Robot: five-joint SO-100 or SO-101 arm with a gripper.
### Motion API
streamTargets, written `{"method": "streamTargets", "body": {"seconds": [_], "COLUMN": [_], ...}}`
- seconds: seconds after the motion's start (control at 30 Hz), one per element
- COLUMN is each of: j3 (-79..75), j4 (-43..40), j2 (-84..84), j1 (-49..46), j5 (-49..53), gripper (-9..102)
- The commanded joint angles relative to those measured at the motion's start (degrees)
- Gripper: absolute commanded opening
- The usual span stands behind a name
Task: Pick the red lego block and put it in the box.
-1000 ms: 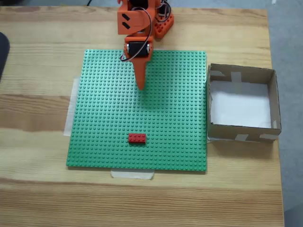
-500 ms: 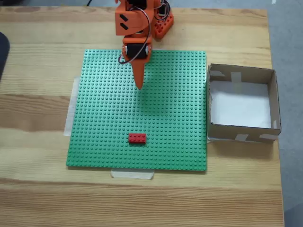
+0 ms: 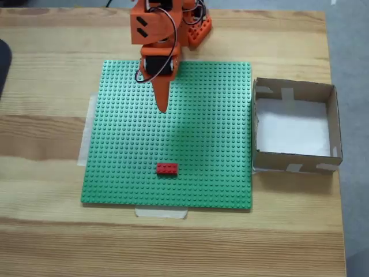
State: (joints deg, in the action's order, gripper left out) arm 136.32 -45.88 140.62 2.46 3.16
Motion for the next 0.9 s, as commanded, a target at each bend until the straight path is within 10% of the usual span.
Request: {"method": "streamTargets", "body": {"seconds": [0.0, 0.87], "j3": [-7.0, -46.6], "j4": [-0.9, -15.6], "j2": [-4.4, -42.0], "j1": [0.1, 0.5], "j5": [0.4, 2.0], "gripper": [-1, -1]}}
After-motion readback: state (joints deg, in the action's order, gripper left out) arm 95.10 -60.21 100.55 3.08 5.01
